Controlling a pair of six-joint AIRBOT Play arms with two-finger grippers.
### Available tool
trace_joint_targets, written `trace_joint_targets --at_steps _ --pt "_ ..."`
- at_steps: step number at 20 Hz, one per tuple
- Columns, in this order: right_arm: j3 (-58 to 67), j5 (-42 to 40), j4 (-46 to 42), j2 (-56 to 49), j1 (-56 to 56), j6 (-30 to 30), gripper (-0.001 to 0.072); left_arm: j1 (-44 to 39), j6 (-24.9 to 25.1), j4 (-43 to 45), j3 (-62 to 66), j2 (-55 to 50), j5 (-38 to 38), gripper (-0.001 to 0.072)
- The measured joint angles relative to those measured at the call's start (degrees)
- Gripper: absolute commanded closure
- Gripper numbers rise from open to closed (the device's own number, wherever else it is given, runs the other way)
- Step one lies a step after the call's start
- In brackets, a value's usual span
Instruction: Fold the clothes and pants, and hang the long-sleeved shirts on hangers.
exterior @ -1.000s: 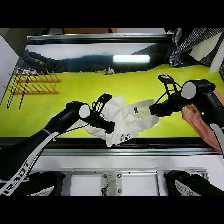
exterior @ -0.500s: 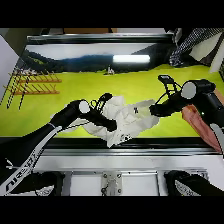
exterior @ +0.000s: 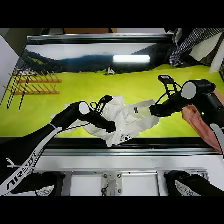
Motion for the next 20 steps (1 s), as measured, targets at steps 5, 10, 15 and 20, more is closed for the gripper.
trace_joint_targets --at_steps 5,10,15,20 --pt "0.00 0.02 0.00 0.00 0.00 -0.02 0.0698 3.54 -0.35 -0.02 1.84 0.00 -2.56 0.0072" --pt "0.00 -0.07 0.02 -0.22 0.00 -0.02 0.0698 4.42 -1.01 -2.99 -2.80 0.00 -1.88 0.0072" --pt "0.00 -0.13 0.07 -1.33 0.00 0.63 0.0697 2.19 0.46 -7.78 -4.57 0.00 1.64 0.0073" --pt "0.00 -0.15 0.42 -1.97 0.00 1.05 0.0697 0.13 0.68 -9.09 -3.54 0.00 3.82 0.0104"
